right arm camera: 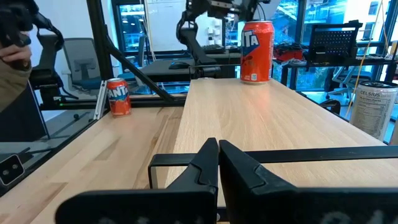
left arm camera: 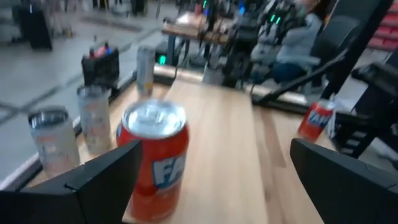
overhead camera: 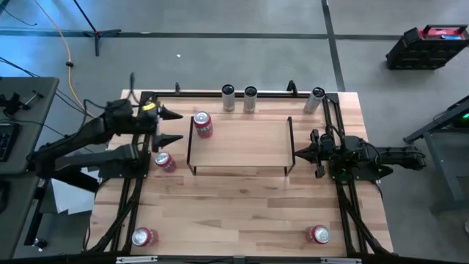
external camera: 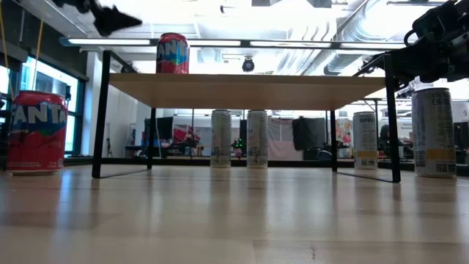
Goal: Place canned beverage on shelf
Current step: Put the red soda can on the shelf aligned with the other red soda can
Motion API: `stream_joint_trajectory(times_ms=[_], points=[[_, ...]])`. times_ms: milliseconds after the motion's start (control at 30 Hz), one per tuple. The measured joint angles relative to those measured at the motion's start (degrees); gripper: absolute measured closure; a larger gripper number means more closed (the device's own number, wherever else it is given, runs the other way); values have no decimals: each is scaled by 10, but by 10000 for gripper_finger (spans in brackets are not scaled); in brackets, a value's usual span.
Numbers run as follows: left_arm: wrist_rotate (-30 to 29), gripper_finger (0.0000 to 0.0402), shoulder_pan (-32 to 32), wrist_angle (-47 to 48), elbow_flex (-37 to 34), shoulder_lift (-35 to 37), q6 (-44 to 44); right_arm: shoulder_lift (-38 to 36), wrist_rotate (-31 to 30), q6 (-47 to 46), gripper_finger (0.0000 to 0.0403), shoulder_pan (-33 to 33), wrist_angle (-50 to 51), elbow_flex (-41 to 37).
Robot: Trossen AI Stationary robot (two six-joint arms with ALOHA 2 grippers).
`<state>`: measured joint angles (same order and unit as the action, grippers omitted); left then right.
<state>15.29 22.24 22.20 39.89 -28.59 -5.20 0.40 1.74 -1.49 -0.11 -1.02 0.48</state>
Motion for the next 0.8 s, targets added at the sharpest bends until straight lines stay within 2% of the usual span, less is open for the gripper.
stream_joint_trajectory(times_ms=[133, 533, 800], points=[[3, 2, -12, 2, 0, 31, 25, 0, 0, 0, 402, 0, 0, 0], [26, 2, -33, 19, -1, 71, 23, 0, 0, 0, 402, 0, 0, 0], [21, 2, -32, 22, -1, 111, 14, 0, 0, 0, 402, 0, 0, 0]])
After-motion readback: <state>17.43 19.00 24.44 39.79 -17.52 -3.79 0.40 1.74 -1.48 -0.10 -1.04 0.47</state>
